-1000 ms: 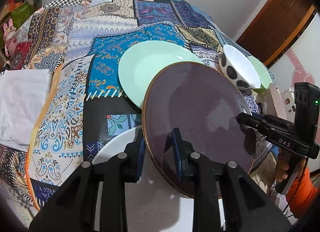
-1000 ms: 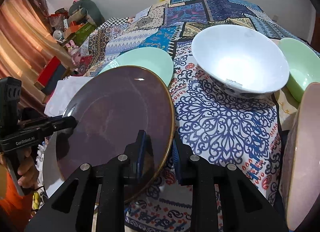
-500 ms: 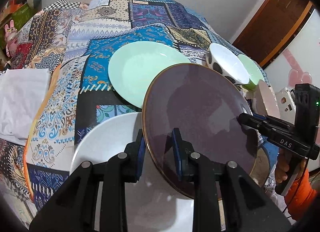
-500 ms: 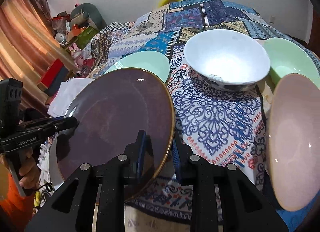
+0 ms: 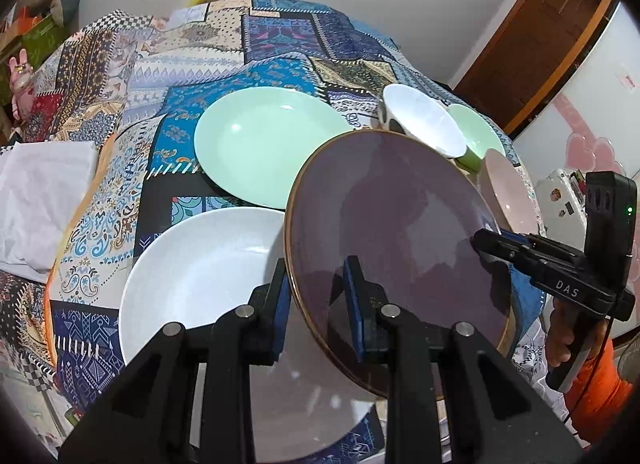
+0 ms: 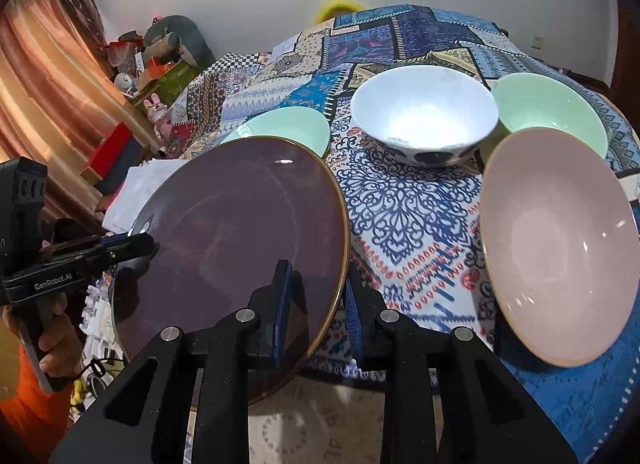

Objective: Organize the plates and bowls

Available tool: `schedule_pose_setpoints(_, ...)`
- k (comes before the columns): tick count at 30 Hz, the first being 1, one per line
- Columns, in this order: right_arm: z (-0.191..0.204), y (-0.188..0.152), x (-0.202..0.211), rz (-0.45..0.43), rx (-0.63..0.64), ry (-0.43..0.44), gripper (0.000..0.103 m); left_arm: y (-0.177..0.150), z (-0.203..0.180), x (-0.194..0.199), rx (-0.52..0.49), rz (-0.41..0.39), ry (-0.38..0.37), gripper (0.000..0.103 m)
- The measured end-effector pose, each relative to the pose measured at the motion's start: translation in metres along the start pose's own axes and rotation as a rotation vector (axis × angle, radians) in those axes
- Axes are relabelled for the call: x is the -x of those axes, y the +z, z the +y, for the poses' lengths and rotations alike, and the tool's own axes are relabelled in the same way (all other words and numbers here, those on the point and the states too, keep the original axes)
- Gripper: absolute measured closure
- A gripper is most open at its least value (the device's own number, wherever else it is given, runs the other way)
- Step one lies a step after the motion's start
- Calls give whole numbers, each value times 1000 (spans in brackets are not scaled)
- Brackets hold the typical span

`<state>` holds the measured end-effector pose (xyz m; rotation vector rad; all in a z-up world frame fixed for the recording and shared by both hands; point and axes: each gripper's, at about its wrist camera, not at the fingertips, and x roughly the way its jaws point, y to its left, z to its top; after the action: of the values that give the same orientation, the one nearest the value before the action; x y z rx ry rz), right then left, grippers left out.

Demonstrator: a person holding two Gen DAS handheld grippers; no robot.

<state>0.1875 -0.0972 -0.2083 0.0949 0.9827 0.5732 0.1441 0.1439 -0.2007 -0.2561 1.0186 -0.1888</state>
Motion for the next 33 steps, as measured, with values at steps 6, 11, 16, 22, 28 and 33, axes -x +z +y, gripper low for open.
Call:
schedule_pose_setpoints(6,-2,-10,12,-10,-4,5,80,-8,-13,6,-10,0,2,79)
schedule_pose_setpoints(11,-8,-18,22,-18,-16,1,80,-15,-27,7,-39,8,15,78)
schedule_pose_setpoints(16,-15,-26,27,-21,-34,-2,80,-20,-42,1,-73,39,29,78)
schedule_pose_setpoints(22,-23,-36,33,-24,-61,-7,80,-26,-53,-7,-93,65,27,78)
schedule_pose_setpoints(28,-33,-45,34,-15,-86,-11,80,-32,-60,-22,-97,102,22,78)
schedule_pose_setpoints(33,-42,-51,34,-4,-107,-15,80,-33,-67,-35,-105,131,13,78)
